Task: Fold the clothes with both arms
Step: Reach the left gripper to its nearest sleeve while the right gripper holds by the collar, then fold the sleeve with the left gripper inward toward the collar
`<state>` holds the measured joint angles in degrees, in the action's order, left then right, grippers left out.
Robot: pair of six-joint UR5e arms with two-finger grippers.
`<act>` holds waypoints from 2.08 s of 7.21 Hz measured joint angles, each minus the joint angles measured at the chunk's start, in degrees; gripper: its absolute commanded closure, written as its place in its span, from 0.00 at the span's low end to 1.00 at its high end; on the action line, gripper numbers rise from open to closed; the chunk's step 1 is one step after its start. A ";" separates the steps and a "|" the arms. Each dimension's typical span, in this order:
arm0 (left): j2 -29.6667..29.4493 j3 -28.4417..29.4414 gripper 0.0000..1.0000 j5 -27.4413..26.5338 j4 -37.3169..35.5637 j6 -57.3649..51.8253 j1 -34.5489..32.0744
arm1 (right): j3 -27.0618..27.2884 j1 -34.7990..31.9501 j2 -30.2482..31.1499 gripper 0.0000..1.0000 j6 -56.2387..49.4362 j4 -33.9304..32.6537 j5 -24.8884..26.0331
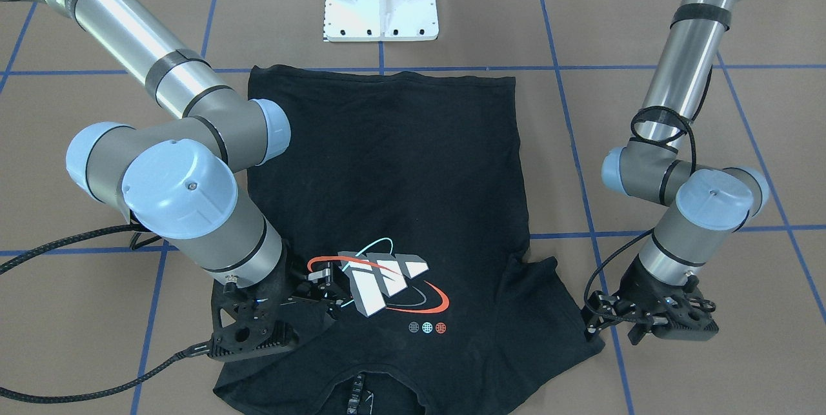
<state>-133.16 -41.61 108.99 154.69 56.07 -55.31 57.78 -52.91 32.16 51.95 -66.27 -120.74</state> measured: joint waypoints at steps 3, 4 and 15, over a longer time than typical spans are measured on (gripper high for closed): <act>-0.72 1.74 0.26 -0.32 1.01 0.00 0.81 | -0.12 0.00 -0.20 0.00 -0.01 0.06 0.07; -0.95 1.88 0.26 -0.34 1.04 0.00 0.87 | -0.12 -0.01 -0.23 0.00 -0.01 0.08 0.07; -2.48 3.89 0.56 -0.35 1.05 0.00 1.27 | -0.13 -0.43 -0.26 0.00 0.08 0.05 0.07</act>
<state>-135.64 -37.72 108.63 155.74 56.07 -54.04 57.66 -53.35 31.90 52.03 -66.22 -120.68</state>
